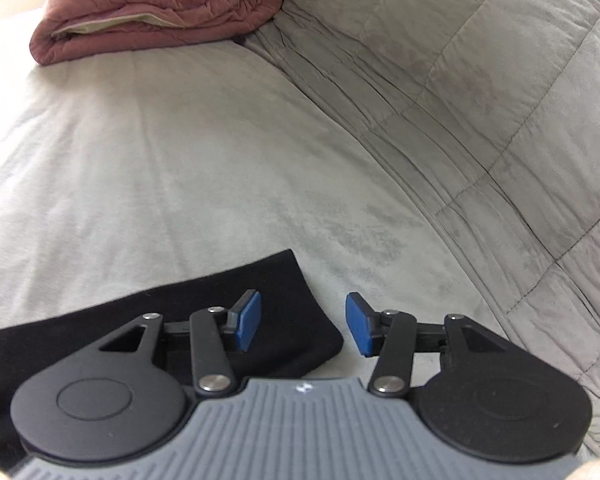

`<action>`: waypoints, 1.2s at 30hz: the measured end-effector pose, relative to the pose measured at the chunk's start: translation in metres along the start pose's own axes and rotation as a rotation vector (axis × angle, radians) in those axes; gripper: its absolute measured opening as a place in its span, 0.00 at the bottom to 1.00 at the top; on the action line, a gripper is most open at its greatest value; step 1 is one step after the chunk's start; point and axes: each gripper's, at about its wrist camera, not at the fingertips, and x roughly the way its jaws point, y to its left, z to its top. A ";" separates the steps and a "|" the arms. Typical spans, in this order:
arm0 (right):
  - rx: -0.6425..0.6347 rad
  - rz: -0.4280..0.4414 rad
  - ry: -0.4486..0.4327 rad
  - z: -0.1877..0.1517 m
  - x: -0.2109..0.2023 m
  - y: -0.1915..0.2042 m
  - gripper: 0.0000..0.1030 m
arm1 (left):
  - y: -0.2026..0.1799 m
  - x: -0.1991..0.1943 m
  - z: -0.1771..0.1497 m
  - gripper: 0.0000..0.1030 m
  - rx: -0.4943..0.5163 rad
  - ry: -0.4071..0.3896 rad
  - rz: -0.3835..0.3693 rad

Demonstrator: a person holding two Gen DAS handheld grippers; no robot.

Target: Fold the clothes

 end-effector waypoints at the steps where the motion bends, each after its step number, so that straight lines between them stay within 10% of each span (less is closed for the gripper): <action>1: 0.012 0.014 -0.015 0.002 -0.007 0.003 0.54 | -0.001 0.000 0.001 0.54 0.002 0.002 0.005; 36: -0.216 0.584 -0.208 -0.068 -0.259 0.223 0.57 | 0.082 -0.322 -0.015 0.58 0.027 0.097 0.676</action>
